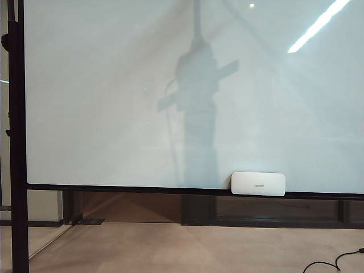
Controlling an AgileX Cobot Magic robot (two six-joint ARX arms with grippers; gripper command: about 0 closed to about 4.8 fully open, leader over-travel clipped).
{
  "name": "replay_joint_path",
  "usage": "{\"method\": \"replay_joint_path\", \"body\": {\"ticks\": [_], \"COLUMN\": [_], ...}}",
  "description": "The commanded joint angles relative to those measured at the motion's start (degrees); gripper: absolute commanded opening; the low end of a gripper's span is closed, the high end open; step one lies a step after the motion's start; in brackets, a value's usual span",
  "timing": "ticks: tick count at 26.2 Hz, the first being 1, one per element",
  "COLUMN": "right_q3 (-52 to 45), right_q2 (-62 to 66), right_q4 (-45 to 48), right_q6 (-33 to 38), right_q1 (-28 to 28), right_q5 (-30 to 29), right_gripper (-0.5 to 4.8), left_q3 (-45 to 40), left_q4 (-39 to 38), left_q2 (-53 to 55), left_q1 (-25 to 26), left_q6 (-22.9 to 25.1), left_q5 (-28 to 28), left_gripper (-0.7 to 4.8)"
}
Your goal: Reach to the right to find the marker pen, pick it up, and write the number 19 on the whiteboard.
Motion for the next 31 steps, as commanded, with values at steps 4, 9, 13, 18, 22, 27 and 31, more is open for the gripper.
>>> {"method": "replay_joint_path", "body": {"ticks": [4,9,13,18,22,27,31], "right_q3": [0.3,0.3,0.4,0.4,0.4,0.4,0.4], "right_q2": [-0.3,-0.2,0.2,1.0,1.2,1.2,1.2], "right_q4": [0.0,0.0,0.4,0.4,0.6,-1.5,-4.0], "right_q6": [-0.2,-0.2,-0.2,-0.2,-0.2,-0.2,-0.2], "right_q1": [0.1,0.1,0.1,0.0,0.0,0.0,0.0], "right_q5": [0.8,1.6,1.6,1.6,1.8,1.8,3.1], "right_gripper": [-0.02,-0.01,-0.02,-0.02,-0.02,-0.02,-0.02], "left_q3": [0.3,0.3,0.3,0.3,0.3,0.3,0.3], "left_q4": [0.8,0.8,0.9,1.0,1.0,1.0,1.0], "left_q2": [-0.2,-0.2,-0.2,-0.2,-0.2,-0.2,-0.3], "left_q1": [0.0,0.0,0.0,0.0,0.0,0.0,0.0], "left_q6": [1.2,1.4,1.6,2.6,2.6,2.7,2.9], "left_q5": [-0.9,-1.9,-1.9,-1.7,-1.7,-1.7,-1.8], "left_gripper": [-0.05,-0.05,-0.05,-0.05,-0.05,-0.05,-0.05]}}
